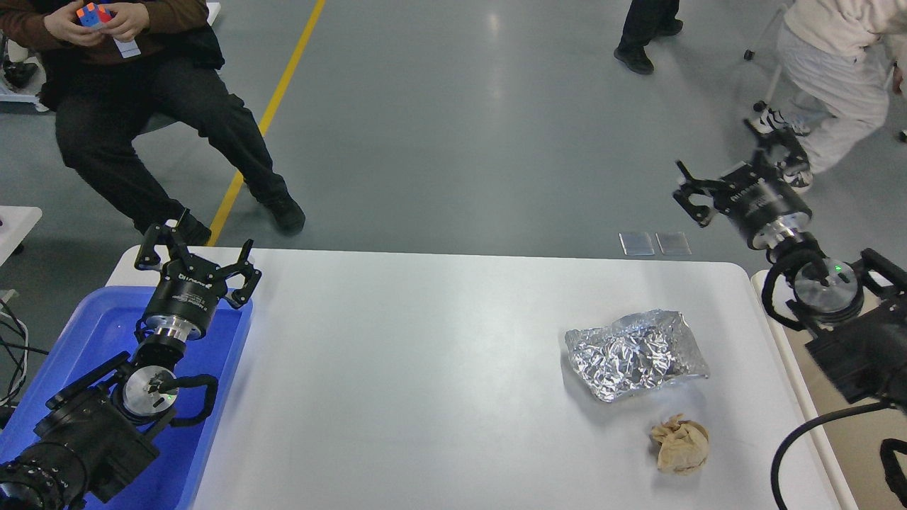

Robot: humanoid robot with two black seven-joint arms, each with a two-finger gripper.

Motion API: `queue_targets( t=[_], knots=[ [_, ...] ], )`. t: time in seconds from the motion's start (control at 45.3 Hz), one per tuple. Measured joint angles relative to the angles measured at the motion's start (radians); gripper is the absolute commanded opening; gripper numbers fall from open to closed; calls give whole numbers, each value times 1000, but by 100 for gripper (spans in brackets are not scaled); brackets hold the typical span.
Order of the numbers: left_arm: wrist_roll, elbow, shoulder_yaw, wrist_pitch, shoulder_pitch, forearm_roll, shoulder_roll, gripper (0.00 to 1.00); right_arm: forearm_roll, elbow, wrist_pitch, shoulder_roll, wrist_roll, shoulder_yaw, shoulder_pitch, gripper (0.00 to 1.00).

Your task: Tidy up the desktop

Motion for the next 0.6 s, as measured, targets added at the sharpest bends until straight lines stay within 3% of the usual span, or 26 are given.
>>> queue_targets(
  t=[0.309, 0.596],
  knots=[
    [0, 0, 0, -2, -1, 0, 0, 100, -2, -23, -1, 184, 44, -2, -11, 100],
    [-1, 0, 0, -2, -1, 0, 0, 100, -3, -30, 7, 259, 54, -1, -42, 100]
  ],
)
